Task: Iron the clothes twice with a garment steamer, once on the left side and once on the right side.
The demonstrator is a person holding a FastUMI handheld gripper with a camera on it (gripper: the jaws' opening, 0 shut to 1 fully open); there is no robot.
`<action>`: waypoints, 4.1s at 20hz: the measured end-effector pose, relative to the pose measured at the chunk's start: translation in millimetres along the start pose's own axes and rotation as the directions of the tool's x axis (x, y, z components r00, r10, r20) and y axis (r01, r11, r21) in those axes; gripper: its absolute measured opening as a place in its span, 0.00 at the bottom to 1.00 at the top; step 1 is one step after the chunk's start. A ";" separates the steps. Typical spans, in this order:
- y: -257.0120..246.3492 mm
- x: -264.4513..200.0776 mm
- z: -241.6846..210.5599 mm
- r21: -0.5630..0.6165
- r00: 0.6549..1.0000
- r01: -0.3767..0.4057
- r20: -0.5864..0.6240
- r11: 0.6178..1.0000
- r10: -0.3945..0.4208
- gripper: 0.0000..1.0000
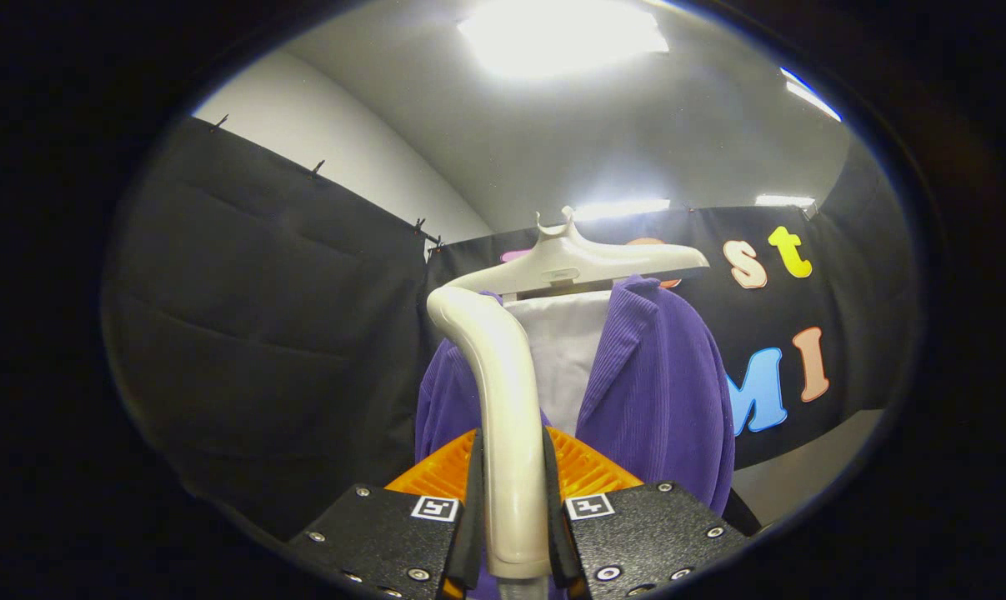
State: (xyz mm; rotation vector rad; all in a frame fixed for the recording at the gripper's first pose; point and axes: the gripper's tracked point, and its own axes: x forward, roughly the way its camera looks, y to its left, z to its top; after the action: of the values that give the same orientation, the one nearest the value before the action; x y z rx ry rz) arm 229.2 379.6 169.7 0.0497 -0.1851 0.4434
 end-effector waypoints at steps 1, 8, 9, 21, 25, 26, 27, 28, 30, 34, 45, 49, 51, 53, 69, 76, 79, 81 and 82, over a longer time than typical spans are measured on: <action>0.7 1.6 -10.2 -0.013 1.000 0.004 -0.018 1.000 -0.005 0.32; 7.5 -19.0 -57.4 -0.070 0.999 0.006 -0.049 0.998 -0.009 0.33; 7.3 -23.3 -64.0 -0.072 0.998 0.005 -0.059 0.997 -0.010 0.32; -6.0 -85.9 -165.4 -0.054 0.975 -0.005 -0.223 0.999 -0.007 0.32; -13.9 -104.7 -196.2 -0.047 0.958 0.009 -0.287 0.999 -0.022 0.33; -14.4 -110.0 -202.5 -0.053 0.953 0.007 -0.301 0.999 -0.023 0.33; -13.6 -114.6 -210.2 -0.058 0.950 0.004 -0.311 0.998 -0.021 0.33; -12.8 -119.8 -217.5 -0.061 0.946 0.001 -0.323 0.998 -0.021 0.32; -11.2 -129.3 -234.6 -0.071 0.935 -0.002 -0.353 0.997 -0.023 0.33; -8.0 -152.1 -274.3 -0.111 0.907 -0.017 -0.419 0.994 -0.032 0.32; -9.1 -200.7 -358.6 -0.133 0.818 -0.015 -0.572 0.991 -0.064 0.33; -13.7 -210.5 -331.7 -0.096 0.839 0.001 -0.541 0.995 -0.053 0.33; -20.2 -213.6 -303.0 -0.069 0.862 0.005 -0.506 0.998 -0.039 0.33; -30.5 -217.2 -269.5 -0.048 0.883 -0.001 -0.470 0.999 -0.022 0.32; -262.1 -298.8 -59.4 0.026 0.958 0.249 -0.152 0.968 -0.242 0.32; -367.6 -356.8 -25.9 0.063 0.926 0.373 -0.096 0.926 -0.366 0.32; -393.8 -378.2 -34.4 0.065 0.919 0.386 -0.118 0.920 -0.377 0.32; -406.3 -388.9 -42.2 0.062 0.910 0.402 -0.136 0.913 -0.392 0.32; -409.9 -393.6 -48.1 0.067 0.905 0.410 -0.151 0.910 -0.397 0.32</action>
State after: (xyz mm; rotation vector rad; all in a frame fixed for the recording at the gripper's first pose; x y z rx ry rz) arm 64.8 -152.0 45.2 0.1505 -0.0167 0.0384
